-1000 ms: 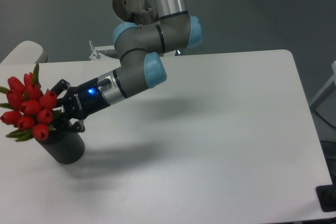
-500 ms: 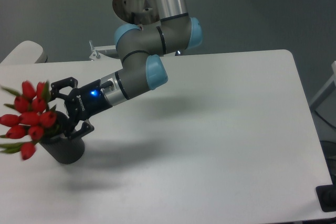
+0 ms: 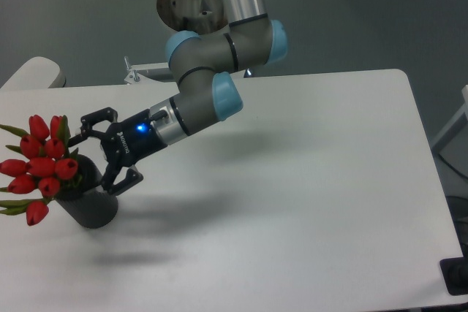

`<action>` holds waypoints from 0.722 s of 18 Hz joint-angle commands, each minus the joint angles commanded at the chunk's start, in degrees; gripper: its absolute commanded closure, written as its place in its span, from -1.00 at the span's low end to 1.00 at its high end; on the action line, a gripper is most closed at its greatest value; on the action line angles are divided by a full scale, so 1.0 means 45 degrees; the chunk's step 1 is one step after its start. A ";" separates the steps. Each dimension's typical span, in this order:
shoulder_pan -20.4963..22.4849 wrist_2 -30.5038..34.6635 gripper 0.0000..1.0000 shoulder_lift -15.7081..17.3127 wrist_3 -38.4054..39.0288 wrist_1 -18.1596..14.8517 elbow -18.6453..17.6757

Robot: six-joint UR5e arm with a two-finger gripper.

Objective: Insert the flowers into the vase

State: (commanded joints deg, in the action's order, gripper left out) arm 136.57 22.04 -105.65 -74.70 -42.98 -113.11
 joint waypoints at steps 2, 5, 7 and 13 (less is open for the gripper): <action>0.0275 0.1074 -1.00 0.0565 -0.0040 0.0000 -0.0098; 0.0528 0.3880 -1.00 0.1542 -0.0040 -0.0039 -0.0002; 0.0978 0.5311 -1.00 0.1720 -0.0060 0.0000 0.0193; 0.2130 0.7521 -1.00 0.1916 -0.0546 -0.0059 0.1931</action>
State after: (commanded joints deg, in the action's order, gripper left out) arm 146.15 55.88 -97.03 -77.16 -43.24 -104.42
